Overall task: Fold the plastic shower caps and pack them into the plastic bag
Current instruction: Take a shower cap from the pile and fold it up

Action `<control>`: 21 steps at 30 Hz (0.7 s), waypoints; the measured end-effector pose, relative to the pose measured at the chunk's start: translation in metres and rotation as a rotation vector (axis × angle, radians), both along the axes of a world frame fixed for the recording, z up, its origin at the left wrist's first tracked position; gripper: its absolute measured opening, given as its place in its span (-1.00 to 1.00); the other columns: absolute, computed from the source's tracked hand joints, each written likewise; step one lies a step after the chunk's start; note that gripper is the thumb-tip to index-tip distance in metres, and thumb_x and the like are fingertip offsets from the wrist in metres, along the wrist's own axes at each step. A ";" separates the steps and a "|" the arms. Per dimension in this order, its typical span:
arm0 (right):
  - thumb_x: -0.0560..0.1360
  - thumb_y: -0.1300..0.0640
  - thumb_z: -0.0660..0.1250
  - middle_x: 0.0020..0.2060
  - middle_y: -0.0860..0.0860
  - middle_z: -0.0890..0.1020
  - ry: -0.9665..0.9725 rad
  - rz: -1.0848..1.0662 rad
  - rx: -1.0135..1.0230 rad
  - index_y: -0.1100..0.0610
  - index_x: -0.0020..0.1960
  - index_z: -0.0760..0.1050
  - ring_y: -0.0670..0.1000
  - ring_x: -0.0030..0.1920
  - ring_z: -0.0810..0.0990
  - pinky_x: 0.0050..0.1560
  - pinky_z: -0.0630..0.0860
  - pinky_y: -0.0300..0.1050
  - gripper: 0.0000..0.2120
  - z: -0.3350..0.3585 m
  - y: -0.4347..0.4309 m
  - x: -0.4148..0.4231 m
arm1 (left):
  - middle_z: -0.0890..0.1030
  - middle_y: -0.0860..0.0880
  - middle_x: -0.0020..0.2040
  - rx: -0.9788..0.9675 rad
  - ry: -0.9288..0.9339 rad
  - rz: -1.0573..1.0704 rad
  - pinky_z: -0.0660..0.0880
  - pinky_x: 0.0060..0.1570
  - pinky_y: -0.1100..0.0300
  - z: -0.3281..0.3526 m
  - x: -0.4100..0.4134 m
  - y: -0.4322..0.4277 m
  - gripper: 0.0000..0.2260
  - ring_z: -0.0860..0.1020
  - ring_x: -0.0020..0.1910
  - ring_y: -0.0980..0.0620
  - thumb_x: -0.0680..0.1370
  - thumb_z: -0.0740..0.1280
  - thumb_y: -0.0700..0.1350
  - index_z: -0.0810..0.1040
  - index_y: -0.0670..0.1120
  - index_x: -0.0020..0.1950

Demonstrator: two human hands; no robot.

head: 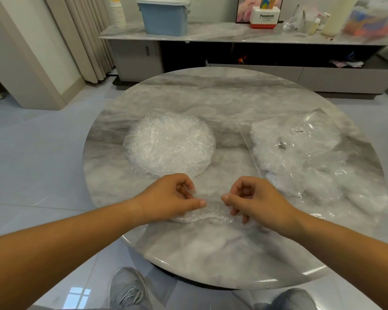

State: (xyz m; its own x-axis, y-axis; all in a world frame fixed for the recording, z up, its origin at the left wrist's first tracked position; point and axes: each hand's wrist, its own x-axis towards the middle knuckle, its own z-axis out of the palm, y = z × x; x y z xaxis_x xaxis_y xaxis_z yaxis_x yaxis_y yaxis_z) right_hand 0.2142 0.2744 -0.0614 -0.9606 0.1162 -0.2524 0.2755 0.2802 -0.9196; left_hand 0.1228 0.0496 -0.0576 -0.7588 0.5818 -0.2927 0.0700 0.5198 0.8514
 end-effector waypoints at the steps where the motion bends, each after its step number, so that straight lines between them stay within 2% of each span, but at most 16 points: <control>1: 0.49 0.09 0.52 -0.35 0.13 0.66 0.026 0.041 0.060 0.22 -0.15 0.55 -0.01 -0.36 0.62 -0.38 0.49 -0.18 -0.77 -0.001 0.001 0.004 | 0.68 -0.19 -0.18 0.019 -0.011 0.023 0.67 -0.11 -0.02 0.001 -0.001 0.000 -0.68 0.66 -0.28 -0.08 0.44 0.57 0.02 0.58 -0.17 -0.01; 3: 0.47 0.01 0.53 -0.40 -0.01 0.61 0.066 0.156 0.209 0.10 -0.22 0.59 -0.11 -0.39 0.52 -0.34 0.45 -0.23 -0.79 -0.007 0.005 0.011 | 0.64 -0.23 -0.25 0.011 0.010 0.061 0.67 -0.10 -0.02 0.000 -0.002 0.000 -0.70 0.68 -0.29 -0.08 0.50 0.51 0.03 0.59 -0.21 -0.06; 5: 0.45 -0.07 0.52 -0.39 -0.10 0.58 0.081 0.285 0.358 0.01 -0.23 0.61 -0.17 -0.38 0.48 -0.29 0.45 -0.27 -0.80 -0.012 0.009 0.015 | 0.55 -0.08 -0.40 -0.032 0.070 0.083 0.66 -0.13 0.03 -0.002 -0.003 -0.001 -0.68 0.68 -0.34 -0.03 0.54 0.47 0.06 0.60 -0.20 -0.14; 6: 0.45 -0.11 0.51 -0.38 -0.12 0.57 0.098 0.351 0.443 -0.02 -0.22 0.61 -0.15 -0.36 0.50 -0.28 0.45 -0.28 -0.80 -0.013 0.011 0.016 | 0.52 0.01 -0.46 -0.060 0.097 0.089 0.64 -0.20 0.10 -0.003 -0.005 -0.001 -0.67 0.68 -0.36 0.00 0.54 0.46 0.07 0.59 -0.19 -0.17; 9: 0.48 -0.23 0.41 -0.35 -0.11 0.56 0.135 0.492 0.639 -0.08 -0.15 0.64 -0.10 -0.26 0.55 -0.25 0.44 -0.31 -0.77 -0.011 0.010 0.017 | 0.56 0.07 -0.49 -0.156 0.187 0.073 0.47 -0.35 0.31 -0.005 -0.006 -0.001 -0.69 0.61 -0.42 0.14 0.46 0.53 0.09 0.61 -0.13 -0.25; 11: 0.52 -0.29 0.29 -0.35 -0.10 0.59 0.130 0.517 0.670 -0.09 -0.10 0.67 -0.11 -0.26 0.56 -0.25 0.44 -0.32 -0.68 -0.006 0.009 0.018 | 0.59 0.10 -0.43 -0.244 0.276 0.051 0.48 -0.31 0.28 -0.006 -0.005 -0.001 -0.70 0.54 -0.42 0.20 0.39 0.58 0.13 0.62 -0.06 -0.28; 13: 0.56 -0.28 0.25 -0.39 -0.12 0.59 0.090 0.526 0.654 -0.11 -0.11 0.68 -0.13 -0.33 0.54 -0.28 0.42 -0.34 -0.66 0.000 0.007 0.018 | 0.59 0.10 -0.27 -0.337 0.373 0.034 0.51 -0.23 0.23 -0.007 -0.004 -0.002 -0.68 0.55 -0.27 0.18 0.32 0.60 0.21 0.60 0.01 -0.29; 15: 0.59 -0.24 0.25 -0.47 -0.11 0.55 0.025 0.545 0.609 -0.15 -0.23 0.62 -0.13 -0.42 0.50 -0.31 0.39 -0.33 -0.68 0.008 0.007 0.016 | 0.49 0.10 -0.11 -0.394 0.448 0.020 0.46 -0.13 0.23 -0.010 -0.003 -0.002 -0.62 0.49 -0.10 0.13 0.29 0.58 0.29 0.56 0.04 -0.28; 17: 0.60 -0.22 0.25 -0.52 -0.13 0.54 -0.014 0.548 0.573 -0.15 -0.20 0.58 -0.17 -0.46 0.52 -0.31 0.37 -0.37 -0.72 0.017 0.006 0.015 | 0.39 0.11 -0.03 -0.451 0.466 0.004 0.40 0.03 0.21 -0.013 -0.003 -0.002 -0.58 0.40 0.01 0.08 0.27 0.54 0.36 0.51 0.07 -0.24; 19: 0.58 -0.21 0.27 -0.54 -0.19 0.52 0.059 0.484 0.590 -0.13 -0.02 0.62 -0.19 -0.44 0.55 -0.31 0.37 -0.37 -0.78 0.022 0.003 0.013 | 0.37 0.12 -0.03 -0.492 0.454 0.003 0.37 0.07 0.17 -0.014 -0.003 -0.001 -0.52 0.37 0.05 0.05 0.25 0.53 0.39 0.45 0.08 -0.19; 21: 0.56 -0.21 0.28 -0.48 -0.22 0.51 0.260 0.349 0.644 -0.11 0.04 0.63 -0.17 -0.38 0.54 -0.31 0.36 -0.34 -0.76 0.022 -0.002 0.011 | 0.37 0.13 -0.03 -0.503 0.459 0.015 0.36 0.00 0.16 -0.013 -0.001 0.000 -0.45 0.38 0.03 0.04 0.23 0.52 0.41 0.39 0.08 -0.11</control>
